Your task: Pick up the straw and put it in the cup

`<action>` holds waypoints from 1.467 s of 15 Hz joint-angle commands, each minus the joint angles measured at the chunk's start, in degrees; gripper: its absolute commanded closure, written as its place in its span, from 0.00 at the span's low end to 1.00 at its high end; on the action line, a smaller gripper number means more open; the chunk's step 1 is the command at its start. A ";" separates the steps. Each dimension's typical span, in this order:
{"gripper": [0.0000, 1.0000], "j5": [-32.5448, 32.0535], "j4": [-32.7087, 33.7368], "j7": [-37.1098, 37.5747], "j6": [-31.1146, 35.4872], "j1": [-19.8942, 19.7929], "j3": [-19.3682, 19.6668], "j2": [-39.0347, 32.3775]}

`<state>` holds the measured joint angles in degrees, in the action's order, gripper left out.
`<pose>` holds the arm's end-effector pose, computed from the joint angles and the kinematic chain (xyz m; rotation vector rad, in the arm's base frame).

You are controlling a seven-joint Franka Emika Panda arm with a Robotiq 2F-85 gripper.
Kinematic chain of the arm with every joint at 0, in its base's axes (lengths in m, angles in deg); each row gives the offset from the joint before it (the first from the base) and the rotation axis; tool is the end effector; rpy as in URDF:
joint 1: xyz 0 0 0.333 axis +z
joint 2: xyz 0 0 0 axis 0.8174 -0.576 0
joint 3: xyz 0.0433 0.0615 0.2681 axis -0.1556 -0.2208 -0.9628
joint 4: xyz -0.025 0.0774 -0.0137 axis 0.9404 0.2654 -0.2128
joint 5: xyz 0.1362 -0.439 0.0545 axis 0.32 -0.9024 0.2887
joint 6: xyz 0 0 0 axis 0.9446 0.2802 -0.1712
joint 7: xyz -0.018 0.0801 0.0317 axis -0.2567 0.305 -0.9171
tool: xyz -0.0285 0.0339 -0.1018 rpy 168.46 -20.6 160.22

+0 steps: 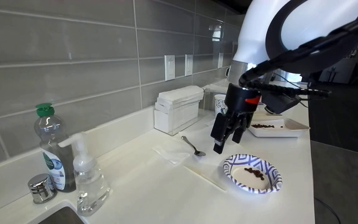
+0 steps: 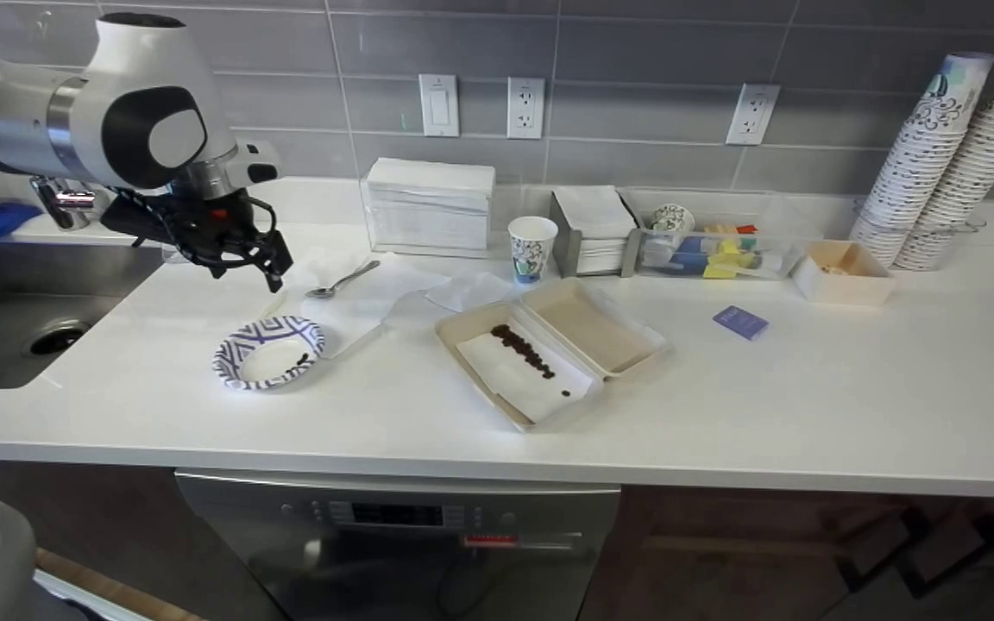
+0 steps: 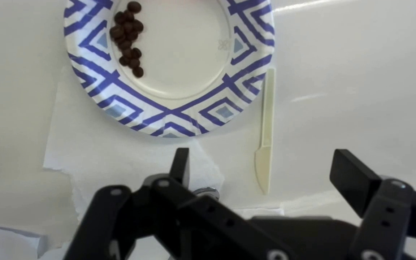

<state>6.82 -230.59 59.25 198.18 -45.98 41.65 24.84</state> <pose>0.4752 0.1590 0.2334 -3.0344 -0.1566 -0.1788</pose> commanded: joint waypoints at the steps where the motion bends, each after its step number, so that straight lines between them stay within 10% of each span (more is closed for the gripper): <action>1: 0.00 -0.13 0.11 0.06 -0.11 0.41 0.50 0.17; 11: 0.00 -6.09 3.51 5.21 -0.77 0.41 -1.57 -6.67; 15: 0.31 -9.66 5.91 8.27 -0.03 1.03 -1.84 -10.44; 22: 0.36 -11.13 9.05 9.90 0.95 2.39 -1.21 -16.12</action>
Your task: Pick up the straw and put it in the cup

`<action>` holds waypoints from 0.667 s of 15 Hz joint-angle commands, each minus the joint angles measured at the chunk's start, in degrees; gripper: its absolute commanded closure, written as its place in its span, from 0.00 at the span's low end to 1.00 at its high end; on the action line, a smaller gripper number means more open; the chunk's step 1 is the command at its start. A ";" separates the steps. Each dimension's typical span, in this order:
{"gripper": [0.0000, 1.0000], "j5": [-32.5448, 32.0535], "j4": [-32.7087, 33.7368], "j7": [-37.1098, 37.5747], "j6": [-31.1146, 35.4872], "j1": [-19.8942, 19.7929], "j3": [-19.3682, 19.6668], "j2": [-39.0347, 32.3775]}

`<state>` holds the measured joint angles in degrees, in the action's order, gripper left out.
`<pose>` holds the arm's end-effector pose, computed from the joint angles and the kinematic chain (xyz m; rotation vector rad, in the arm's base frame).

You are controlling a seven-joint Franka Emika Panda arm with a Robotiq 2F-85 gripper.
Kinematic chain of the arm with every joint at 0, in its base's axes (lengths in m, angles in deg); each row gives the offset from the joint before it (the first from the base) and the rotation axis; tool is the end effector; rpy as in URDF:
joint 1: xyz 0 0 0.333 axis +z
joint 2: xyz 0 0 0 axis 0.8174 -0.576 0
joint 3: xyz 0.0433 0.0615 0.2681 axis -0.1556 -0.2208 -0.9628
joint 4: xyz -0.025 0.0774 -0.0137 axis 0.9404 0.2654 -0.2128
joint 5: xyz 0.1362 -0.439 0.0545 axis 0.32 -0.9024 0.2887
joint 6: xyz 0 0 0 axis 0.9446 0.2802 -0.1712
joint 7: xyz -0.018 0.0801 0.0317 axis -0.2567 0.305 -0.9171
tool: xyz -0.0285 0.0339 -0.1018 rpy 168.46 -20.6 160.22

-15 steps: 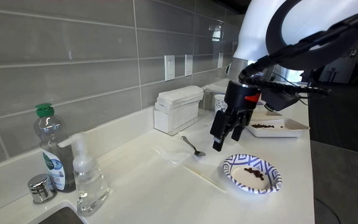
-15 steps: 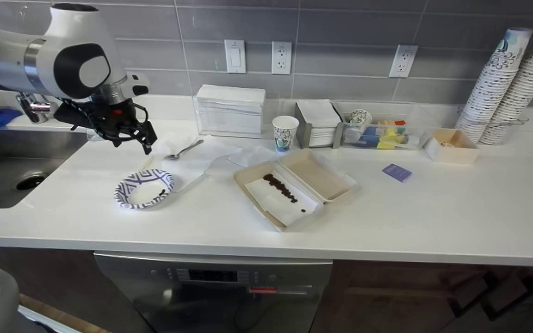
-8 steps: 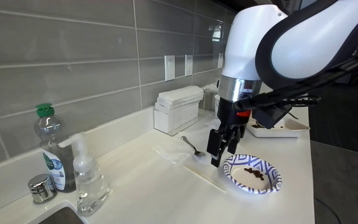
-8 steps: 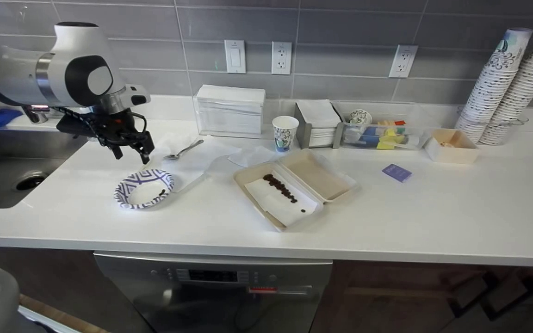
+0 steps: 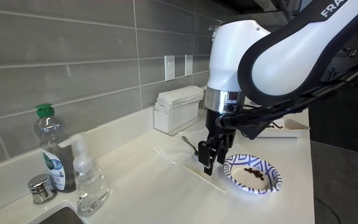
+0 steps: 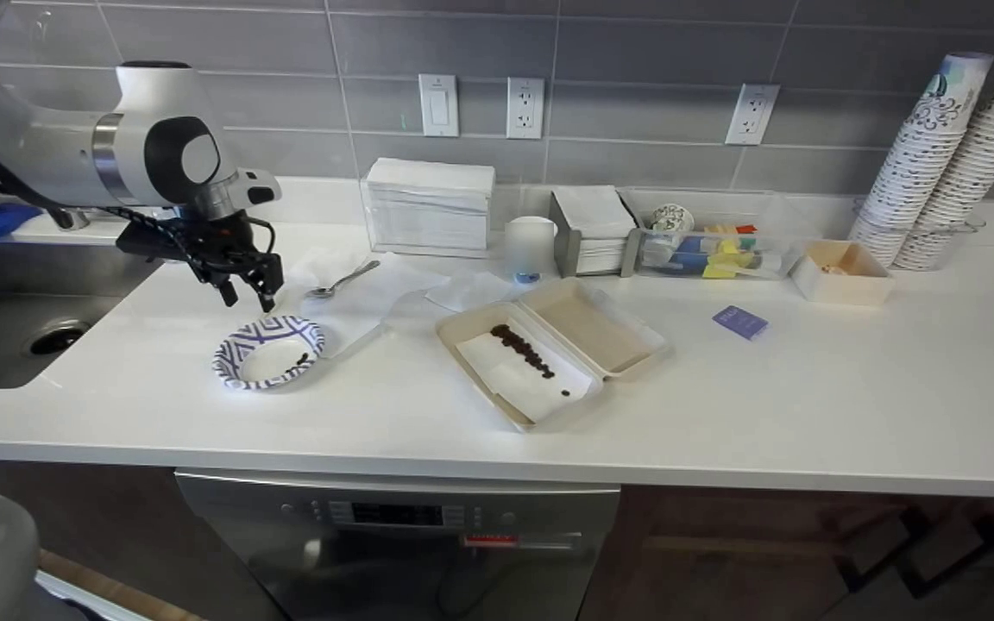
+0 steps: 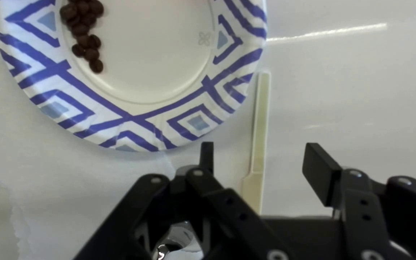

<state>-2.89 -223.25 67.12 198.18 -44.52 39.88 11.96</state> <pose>0.4850 0.2023 0.1769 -3.1088 -0.2449 -0.0569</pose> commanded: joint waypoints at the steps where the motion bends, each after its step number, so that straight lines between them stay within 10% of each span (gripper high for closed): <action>1: 0.35 -1.71 1.95 2.45 0.96 1.08 0.70 -3.76; 10: 0.42 -0.31 2.79 2.79 1.11 1.78 1.33 -7.73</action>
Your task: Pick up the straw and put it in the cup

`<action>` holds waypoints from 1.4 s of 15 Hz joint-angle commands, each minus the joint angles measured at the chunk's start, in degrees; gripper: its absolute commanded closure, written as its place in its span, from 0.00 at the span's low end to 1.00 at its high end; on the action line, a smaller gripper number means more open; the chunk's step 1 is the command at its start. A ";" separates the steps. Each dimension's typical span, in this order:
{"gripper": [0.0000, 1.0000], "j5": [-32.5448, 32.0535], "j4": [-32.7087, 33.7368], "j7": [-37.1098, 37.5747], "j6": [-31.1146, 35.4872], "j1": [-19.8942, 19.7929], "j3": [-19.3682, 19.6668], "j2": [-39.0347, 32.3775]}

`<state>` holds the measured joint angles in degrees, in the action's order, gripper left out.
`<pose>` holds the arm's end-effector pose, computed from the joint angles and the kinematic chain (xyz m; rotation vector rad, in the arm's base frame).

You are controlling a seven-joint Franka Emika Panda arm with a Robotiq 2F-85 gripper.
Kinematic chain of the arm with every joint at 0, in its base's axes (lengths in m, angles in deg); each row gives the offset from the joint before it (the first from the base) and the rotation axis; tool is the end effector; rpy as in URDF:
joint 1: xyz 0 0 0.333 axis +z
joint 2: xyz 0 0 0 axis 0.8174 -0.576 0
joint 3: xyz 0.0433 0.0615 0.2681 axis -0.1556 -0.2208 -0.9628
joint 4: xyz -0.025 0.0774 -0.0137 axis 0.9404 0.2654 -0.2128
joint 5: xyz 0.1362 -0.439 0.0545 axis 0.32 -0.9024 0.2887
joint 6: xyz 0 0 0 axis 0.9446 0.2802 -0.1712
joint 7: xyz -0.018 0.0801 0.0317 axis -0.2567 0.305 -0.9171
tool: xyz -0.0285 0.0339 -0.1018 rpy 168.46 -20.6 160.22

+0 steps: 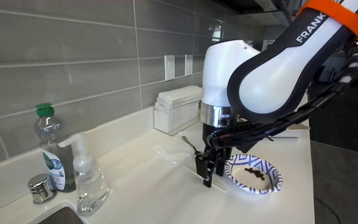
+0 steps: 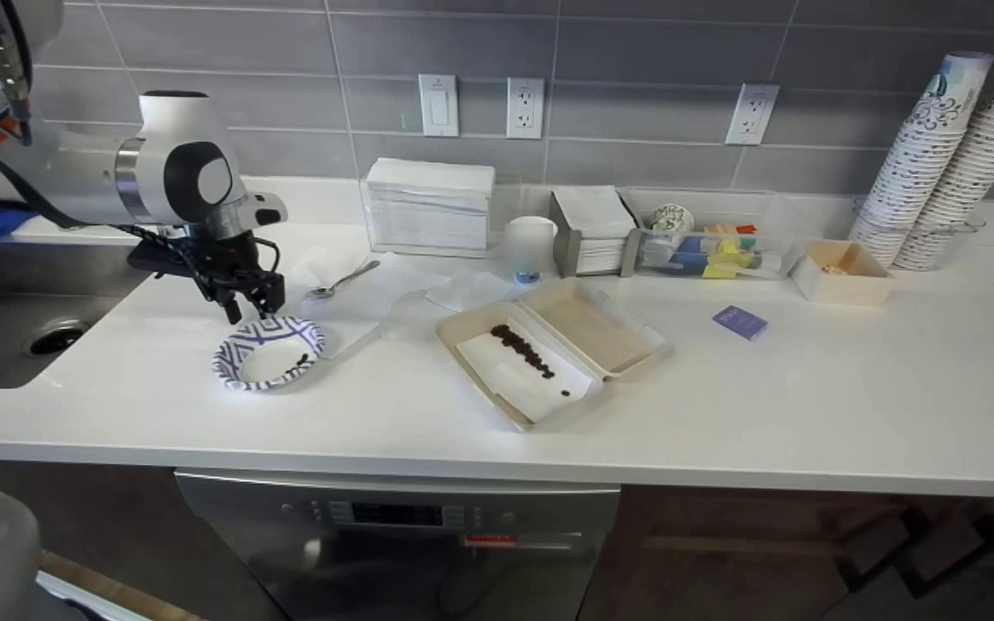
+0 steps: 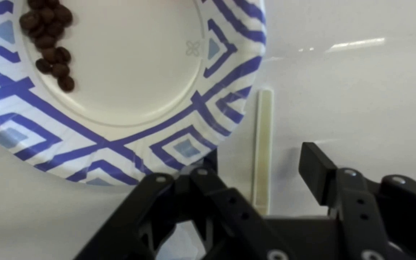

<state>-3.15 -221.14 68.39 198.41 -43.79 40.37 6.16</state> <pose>0.4824 0.2070 0.1404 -3.1127 -0.2205 0.0385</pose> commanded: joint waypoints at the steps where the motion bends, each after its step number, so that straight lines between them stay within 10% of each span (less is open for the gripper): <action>1: 0.41 -0.08 0.72 1.70 0.71 1.15 0.91 -2.20; 3: 0.42 0.60 0.86 1.41 0.39 1.11 0.81 -2.95; 9: 0.98 0.57 0.85 1.22 1.06 1.07 1.07 -2.89; 21: 0.97 2.02 -2.61 0.81 5.79 2.39 -0.66 4.52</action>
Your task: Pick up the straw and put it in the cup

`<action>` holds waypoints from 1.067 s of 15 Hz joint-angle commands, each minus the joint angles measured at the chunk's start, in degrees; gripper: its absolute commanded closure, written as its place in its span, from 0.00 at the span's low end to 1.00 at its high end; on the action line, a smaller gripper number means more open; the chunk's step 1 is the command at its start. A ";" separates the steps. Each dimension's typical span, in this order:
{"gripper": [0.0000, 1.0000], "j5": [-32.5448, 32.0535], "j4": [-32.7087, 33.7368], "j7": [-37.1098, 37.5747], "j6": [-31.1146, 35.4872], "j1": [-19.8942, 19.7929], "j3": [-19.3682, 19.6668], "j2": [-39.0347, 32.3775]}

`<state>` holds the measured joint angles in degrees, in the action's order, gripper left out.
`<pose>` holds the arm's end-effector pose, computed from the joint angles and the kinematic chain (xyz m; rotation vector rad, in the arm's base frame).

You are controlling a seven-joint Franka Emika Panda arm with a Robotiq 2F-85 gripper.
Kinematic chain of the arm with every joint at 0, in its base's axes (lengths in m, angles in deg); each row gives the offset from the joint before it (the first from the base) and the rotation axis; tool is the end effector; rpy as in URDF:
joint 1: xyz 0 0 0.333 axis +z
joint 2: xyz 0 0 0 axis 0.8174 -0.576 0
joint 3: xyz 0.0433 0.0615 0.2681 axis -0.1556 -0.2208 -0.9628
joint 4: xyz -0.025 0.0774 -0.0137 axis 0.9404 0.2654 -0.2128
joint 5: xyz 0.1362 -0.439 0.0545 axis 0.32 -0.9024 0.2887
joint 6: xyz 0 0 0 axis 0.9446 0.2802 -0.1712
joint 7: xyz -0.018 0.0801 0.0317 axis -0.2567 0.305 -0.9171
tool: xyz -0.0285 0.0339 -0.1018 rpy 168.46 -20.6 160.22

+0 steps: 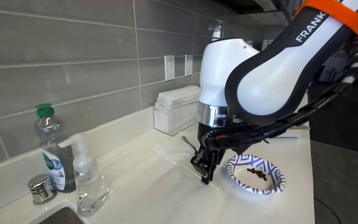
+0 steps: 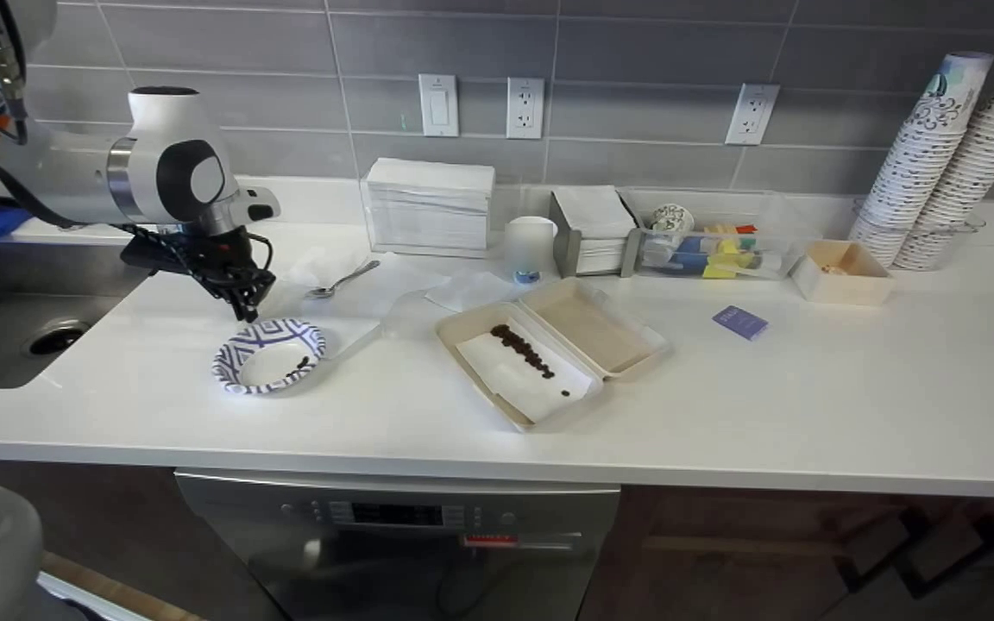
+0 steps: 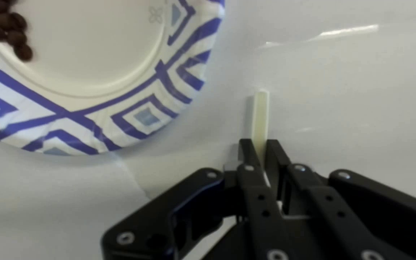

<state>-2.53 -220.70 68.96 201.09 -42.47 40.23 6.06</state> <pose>0.4847 0.2223 0.1468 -3.0887 -0.2272 -0.0346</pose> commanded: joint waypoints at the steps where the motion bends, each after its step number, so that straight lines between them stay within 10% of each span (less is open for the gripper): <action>1: 0.97 0.71 -3.77 0.97 4.63 1.37 -0.48 6.11; 8: 0.97 -6.86 -9.57 9.79 12.09 -1.38 0.31 18.38; 16: 0.97 -18.84 -12.01 19.42 10.52 -14.08 2.08 30.43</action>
<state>-18.35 -230.81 85.83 212.04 -52.59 41.62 32.09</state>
